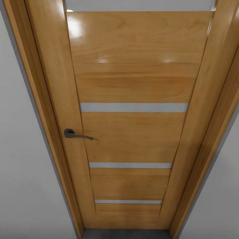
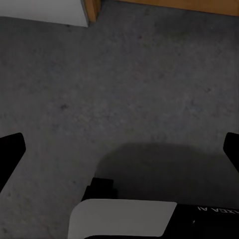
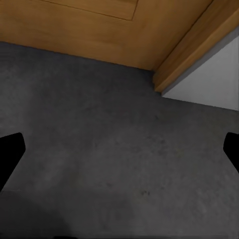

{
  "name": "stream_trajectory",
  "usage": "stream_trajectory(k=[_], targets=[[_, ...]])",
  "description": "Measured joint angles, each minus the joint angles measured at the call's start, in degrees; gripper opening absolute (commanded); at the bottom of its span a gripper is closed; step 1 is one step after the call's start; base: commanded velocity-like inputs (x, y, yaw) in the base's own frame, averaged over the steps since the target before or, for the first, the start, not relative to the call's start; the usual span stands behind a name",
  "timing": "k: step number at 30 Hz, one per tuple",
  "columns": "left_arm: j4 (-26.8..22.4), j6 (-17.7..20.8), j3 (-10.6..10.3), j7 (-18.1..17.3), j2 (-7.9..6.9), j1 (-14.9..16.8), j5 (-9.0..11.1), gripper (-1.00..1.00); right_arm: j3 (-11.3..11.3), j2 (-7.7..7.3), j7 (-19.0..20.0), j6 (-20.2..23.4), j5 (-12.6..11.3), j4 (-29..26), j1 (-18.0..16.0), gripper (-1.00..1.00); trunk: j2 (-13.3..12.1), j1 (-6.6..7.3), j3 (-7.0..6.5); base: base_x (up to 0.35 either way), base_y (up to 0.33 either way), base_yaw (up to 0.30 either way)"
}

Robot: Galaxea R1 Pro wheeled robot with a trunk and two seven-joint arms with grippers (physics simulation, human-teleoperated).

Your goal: Move the two storage containers from the living room to the garage. In the garage, place one container on the floor and stack the other container on top of it (either order is fine).

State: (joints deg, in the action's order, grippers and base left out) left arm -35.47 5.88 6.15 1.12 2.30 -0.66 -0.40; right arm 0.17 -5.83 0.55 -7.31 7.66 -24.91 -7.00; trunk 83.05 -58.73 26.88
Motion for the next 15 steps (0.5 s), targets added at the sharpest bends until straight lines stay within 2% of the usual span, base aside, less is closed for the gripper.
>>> stream_trajectory(k=[6,15], targets=[[0.0,0.0,0.0,0.0,0.01,0.0,0.1,1.00,0.0,0.77,0.0,0.0,-0.1,0.4,0.0,1.00,0.0,0.00,0.00,0.000,0.000,0.000],[0.0,0.0,0.0,0.0,0.01,0.0,0.1,1.00,-0.1,1.01,0.0,0.0,0.0,0.5,0.0,1.00,0.0,0.00,0.00,0.000,0.000,0.000]])
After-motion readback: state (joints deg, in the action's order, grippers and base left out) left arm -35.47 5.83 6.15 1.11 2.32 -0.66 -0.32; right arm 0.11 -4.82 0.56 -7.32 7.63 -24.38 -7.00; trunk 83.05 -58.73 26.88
